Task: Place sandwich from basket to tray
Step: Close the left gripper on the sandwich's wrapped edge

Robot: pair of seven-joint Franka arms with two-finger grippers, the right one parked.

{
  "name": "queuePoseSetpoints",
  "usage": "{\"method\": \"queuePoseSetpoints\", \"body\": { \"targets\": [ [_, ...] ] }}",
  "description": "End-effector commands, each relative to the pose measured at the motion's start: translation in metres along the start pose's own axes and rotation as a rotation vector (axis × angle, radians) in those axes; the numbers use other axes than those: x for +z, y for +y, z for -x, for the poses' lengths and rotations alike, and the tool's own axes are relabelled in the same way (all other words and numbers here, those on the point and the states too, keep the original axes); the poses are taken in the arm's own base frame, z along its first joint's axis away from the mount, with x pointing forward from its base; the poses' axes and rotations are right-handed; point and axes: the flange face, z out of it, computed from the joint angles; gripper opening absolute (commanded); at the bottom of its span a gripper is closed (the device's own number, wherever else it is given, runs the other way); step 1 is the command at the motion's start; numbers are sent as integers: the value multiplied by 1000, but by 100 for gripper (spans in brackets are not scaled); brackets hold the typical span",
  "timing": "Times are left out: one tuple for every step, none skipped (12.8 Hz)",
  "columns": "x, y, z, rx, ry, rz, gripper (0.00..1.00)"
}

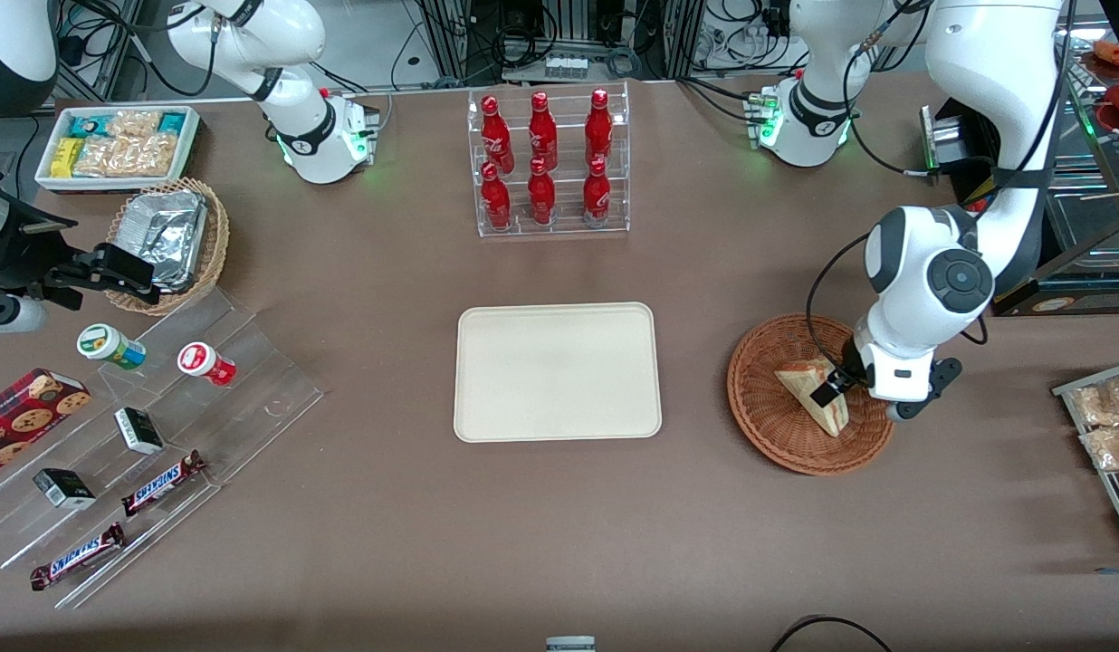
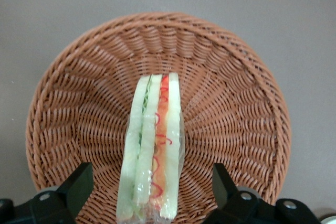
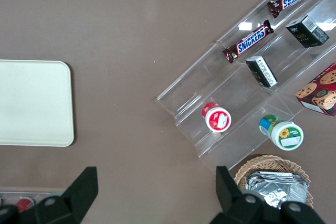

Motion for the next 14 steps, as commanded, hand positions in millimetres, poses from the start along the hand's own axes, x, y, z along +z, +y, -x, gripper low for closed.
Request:
{"method": "queuePoseSetpoints", "body": {
  "targets": [
    [6,2,10,-1,19,5,100],
    [12,1,13,1,19,7,100],
    [14,2,15,5,20,10,100],
    [19,0,16,5,16,3,98],
    [22,-1,17,6,13,-2,94],
    [24,-3,18,5,8,-6,83],
    [24,-3,18,5,8,-6,57],
    [26,-3,19,5,6,-8,32],
    [27,-4,18,5,4,-11,8],
    [25,-2,16,5,6,-9,0],
    [22,-1,15,6,8,-8,0],
    [19,-1,14,6,10,-4,0],
    [7,3,11,13,13,-4,0],
    [-10,8,8,25,-10,-34,0]
  ]
}}
